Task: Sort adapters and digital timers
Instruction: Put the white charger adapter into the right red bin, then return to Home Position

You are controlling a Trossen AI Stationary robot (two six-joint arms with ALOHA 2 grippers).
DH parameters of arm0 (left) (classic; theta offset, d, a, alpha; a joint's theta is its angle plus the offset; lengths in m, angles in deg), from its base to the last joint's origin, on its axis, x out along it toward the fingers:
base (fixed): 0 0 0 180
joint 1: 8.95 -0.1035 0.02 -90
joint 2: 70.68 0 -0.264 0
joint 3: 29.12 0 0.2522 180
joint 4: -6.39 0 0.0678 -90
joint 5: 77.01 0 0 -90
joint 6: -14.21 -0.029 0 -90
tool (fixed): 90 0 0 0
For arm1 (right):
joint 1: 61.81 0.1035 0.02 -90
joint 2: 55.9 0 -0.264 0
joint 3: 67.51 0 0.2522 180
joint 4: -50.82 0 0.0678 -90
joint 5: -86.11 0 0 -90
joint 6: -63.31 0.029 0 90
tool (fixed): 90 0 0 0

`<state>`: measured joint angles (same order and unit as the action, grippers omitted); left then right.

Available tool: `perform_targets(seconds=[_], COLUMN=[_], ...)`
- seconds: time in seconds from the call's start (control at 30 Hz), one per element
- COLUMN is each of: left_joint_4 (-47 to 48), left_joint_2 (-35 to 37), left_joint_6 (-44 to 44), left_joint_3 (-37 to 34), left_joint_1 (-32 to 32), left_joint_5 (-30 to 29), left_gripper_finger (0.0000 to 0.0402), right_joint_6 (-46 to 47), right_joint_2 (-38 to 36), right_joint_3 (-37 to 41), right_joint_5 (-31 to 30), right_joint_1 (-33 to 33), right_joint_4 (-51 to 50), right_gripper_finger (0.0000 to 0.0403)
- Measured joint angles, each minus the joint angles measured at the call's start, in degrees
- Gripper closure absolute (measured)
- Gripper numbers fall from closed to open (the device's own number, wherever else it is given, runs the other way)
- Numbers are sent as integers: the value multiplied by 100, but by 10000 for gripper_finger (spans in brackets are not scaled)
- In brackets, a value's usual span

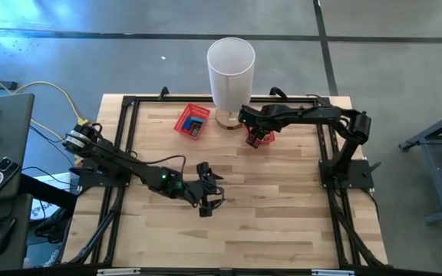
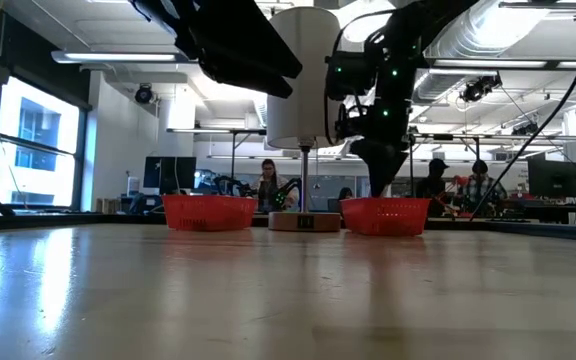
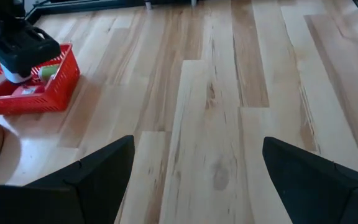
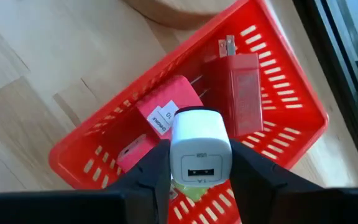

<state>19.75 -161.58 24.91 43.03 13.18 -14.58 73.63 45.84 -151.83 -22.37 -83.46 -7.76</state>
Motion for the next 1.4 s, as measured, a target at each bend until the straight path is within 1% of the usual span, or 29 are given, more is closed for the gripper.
perform_targets(seconds=[0.07, 0.2, 0.3, 0.4, 0.5, 0.67, 0.77, 0.87, 0.93, 1.0, 1.1, 1.17, 1.27, 1.4], left_joint_4=[0, 0, 0, 0, 0, -1, -2, -2, 0, -2, -2, -2, -2, -4], left_joint_2=[0, 0, 0, 0, 0, -2, -2, -2, -2, -2, -2, -2, -2, -4], left_joint_6=[-59, -76, 53, 235, 392, 420, 394, 295, 287, 286, 288, 361, 417, 405], left_joint_3=[0, 0, 0, 0, 0, 0, 0, 0, 0, 0, 0, 0, 0, 0], left_joint_1=[-36, -140, -213, -243, -206, -114, -68, -33, -22, -22, -22, -22, -22, -22], left_joint_5=[-4, -23, -24, -24, -24, -24, -24, -24, -26, -26, -26, -26, -26, -64], left_gripper_finger=[56, 56, 56, 56, 56, 56, 56, 56, 56, 56, 56, 56, 56, 56], right_joint_6=[61, 197, 195, 193, 125, 69, 20, -106, -132, -22, 116, 92, 9, -4], right_joint_2=[4, 16, 16, 16, 8, -141, -203, -204, -204, -204, -227, -244, -246, -246], right_joint_3=[0, 0, 2, 2, 2, 2, 2, 4, 4, 4, 6, 4, 4, 4], right_joint_5=[8, 73, 74, 45, 62, 171, 295, 601, 792, 795, 703, 527, 449, 495], right_joint_1=[0, 2, -13, -15, -11, 0, 2, 0, 2, 2, -7, -12, -9, -2], right_joint_4=[6, 9, -2, 15, -48, -131, -145, -166, -159, -197, -341, -400, -614, -831], right_gripper_finger=[272, 224, 191, 169, 158, 157, 156, 154, 155, 161, 176, 190, 222, 289])
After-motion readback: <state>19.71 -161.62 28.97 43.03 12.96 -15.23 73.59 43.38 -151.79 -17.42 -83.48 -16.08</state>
